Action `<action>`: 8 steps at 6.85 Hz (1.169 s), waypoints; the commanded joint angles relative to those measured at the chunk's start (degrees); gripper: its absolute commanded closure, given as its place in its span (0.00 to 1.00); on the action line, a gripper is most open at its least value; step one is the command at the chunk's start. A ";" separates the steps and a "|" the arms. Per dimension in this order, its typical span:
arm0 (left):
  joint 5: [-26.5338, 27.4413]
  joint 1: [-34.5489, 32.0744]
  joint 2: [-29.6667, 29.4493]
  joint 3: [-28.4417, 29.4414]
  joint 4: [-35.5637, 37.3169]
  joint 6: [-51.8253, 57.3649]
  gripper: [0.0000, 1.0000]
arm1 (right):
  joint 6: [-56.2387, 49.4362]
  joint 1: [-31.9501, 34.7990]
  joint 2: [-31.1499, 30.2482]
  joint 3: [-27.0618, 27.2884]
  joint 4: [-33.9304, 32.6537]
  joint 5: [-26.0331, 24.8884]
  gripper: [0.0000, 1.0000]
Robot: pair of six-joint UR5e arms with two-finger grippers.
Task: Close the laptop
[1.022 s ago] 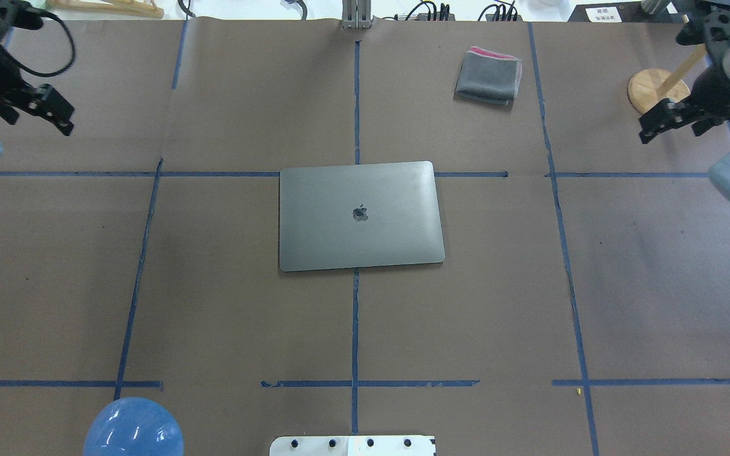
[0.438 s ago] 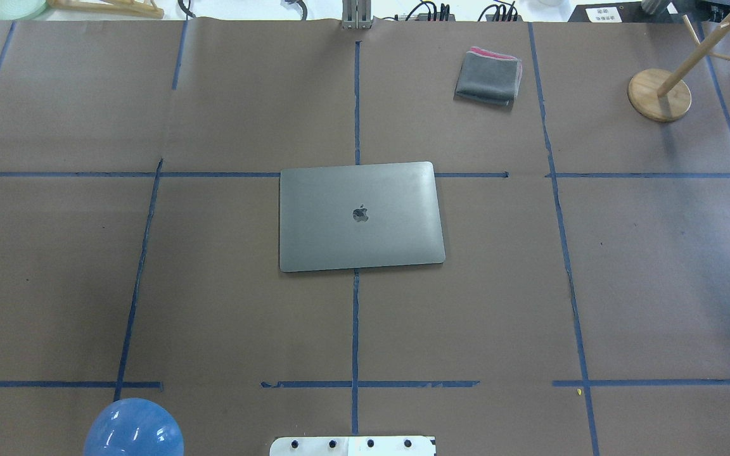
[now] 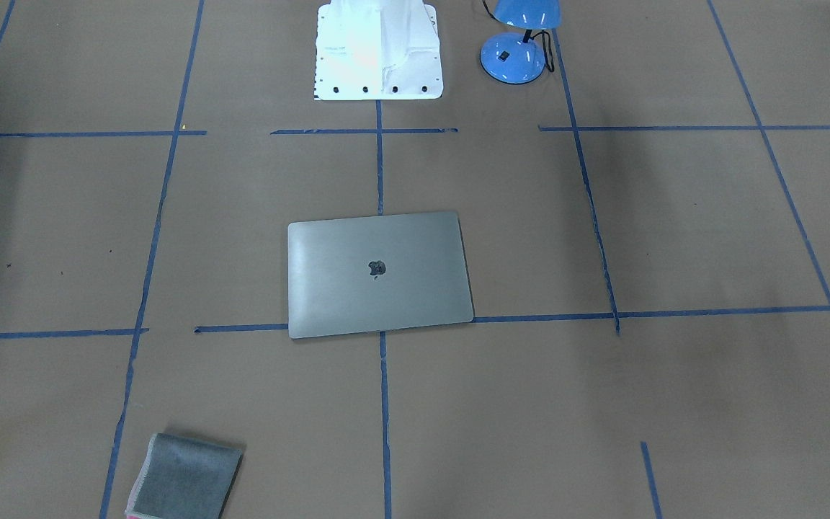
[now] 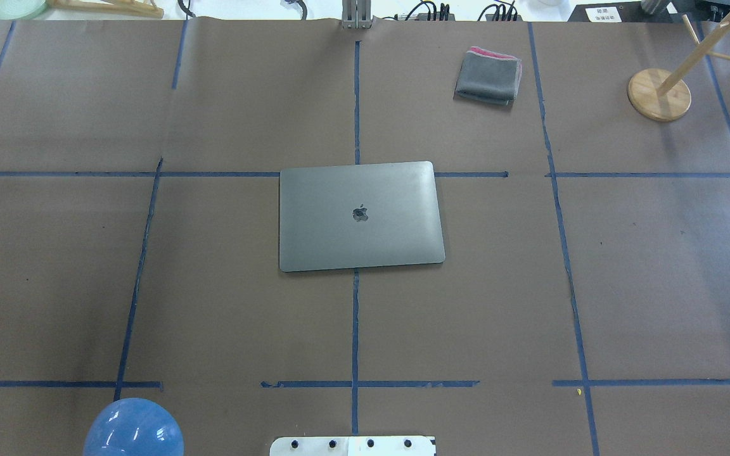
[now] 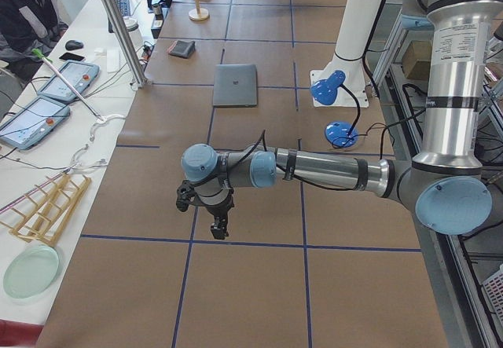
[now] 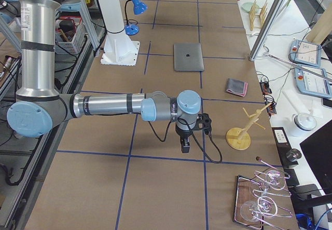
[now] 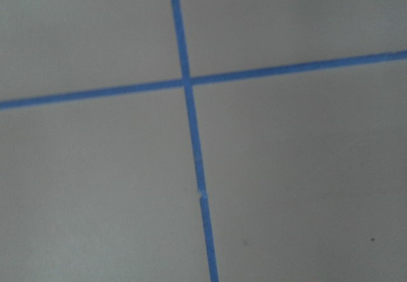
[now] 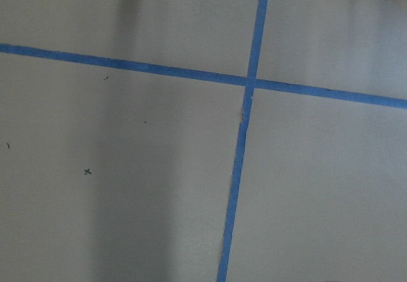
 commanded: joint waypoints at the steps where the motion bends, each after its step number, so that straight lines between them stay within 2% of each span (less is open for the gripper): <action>1: 0.54 -0.26 1.27 -0.10 -0.09 -0.34 0.00 | 0.04 0.04 -0.60 0.38 0.17 -0.09 0.00; 3: 0.63 -0.18 1.54 -0.55 -0.36 -0.17 0.00 | 0.04 0.04 -0.60 0.56 0.17 0.00 0.00; 4: 2.37 -0.18 1.63 -0.55 -0.36 -0.17 0.01 | 0.04 -0.04 -0.60 0.65 0.17 -0.09 0.00; 5: 7.18 -0.09 1.19 -0.90 -0.36 -0.25 0.01 | 0.04 0.04 -0.60 0.65 0.17 0.00 0.00; 6: 9.31 -0.09 0.84 -0.90 -0.36 -0.25 0.00 | 0.04 0.04 -0.60 0.74 0.17 0.00 0.00; 8: 9.25 -0.09 0.84 -0.99 -0.44 -0.25 0.01 | 0.04 0.04 -0.60 0.83 0.17 0.00 0.00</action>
